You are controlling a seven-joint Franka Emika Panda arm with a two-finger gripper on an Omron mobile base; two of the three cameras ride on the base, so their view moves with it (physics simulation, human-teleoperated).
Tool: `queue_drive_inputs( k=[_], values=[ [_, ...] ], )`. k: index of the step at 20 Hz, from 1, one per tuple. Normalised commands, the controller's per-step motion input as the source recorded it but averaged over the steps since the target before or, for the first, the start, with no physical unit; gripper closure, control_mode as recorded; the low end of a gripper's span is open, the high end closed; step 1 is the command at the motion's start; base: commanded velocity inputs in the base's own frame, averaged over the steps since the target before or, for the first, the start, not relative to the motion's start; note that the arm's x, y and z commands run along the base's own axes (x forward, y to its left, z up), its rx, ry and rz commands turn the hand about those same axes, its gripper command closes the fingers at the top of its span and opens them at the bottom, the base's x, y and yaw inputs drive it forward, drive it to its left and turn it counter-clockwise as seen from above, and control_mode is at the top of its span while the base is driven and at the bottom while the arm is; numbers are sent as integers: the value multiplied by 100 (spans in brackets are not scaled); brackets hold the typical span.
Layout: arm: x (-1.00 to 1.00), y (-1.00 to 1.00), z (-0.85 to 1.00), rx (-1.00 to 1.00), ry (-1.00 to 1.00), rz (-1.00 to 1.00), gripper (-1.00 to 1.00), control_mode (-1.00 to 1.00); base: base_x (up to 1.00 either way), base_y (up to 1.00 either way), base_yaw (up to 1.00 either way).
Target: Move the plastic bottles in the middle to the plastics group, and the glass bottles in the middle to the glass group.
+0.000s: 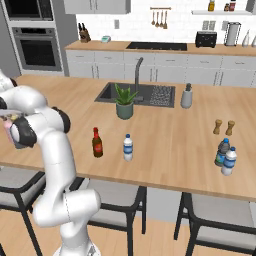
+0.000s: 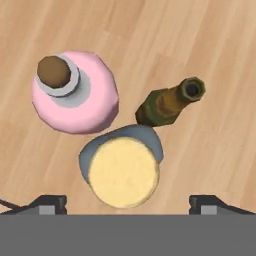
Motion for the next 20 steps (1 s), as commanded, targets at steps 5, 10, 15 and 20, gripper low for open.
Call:
queue_drive_inputs(
  k=[5,10,15,20],
  values=[
    [-60,-41,46,0,0,0,-100,-100,0,0,0],
    [-59,-78,25,0,-1,0,-100,-100,0,0,0],
    [-6,-97,10,8,-3,0,-100,-100,0,0,0],
    [0,-98,17,12,0,0,-100,-100,0,0,0]
  ],
)
